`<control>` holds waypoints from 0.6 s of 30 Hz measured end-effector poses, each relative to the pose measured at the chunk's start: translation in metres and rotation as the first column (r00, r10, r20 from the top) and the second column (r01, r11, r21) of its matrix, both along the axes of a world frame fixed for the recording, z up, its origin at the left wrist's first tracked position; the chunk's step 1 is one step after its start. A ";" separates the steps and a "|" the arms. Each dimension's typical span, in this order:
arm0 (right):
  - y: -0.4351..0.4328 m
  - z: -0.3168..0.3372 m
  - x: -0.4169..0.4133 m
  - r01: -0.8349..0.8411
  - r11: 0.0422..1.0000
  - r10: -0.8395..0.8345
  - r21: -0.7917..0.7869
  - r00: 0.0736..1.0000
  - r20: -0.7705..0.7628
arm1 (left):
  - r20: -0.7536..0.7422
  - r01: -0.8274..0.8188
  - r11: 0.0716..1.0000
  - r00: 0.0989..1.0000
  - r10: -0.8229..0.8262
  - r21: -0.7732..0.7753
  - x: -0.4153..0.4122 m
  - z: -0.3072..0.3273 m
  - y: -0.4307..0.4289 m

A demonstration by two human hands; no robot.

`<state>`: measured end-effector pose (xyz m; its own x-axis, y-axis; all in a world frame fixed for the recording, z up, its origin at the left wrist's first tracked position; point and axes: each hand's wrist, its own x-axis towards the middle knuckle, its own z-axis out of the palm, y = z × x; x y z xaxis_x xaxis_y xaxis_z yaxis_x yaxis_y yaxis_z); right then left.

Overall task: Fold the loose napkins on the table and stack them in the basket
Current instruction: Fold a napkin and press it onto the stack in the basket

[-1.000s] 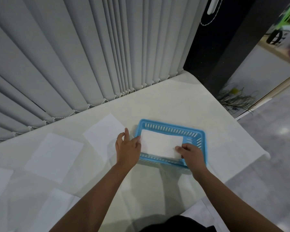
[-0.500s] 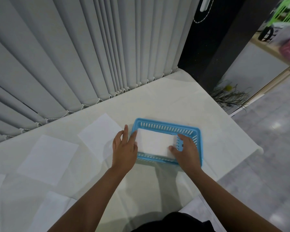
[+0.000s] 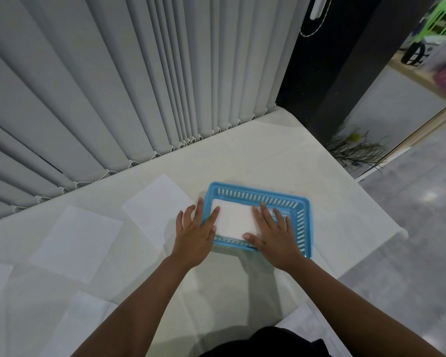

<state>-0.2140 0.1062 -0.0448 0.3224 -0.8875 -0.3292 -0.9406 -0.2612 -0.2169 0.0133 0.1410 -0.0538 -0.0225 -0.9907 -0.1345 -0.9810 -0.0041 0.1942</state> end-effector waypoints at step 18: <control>-0.057 0.042 0.135 -0.335 0.935 0.341 -0.113 0.939 0.046 | -0.077 -0.451 0.891 0.888 0.454 0.053 0.096 0.024 0.001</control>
<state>-0.0791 0.0487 -0.0023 0.6265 -0.7500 -0.2118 -0.7779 -0.5853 -0.2286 0.1089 0.1418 -0.0293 0.4143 -0.8913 -0.1843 -0.8510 -0.4512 0.2686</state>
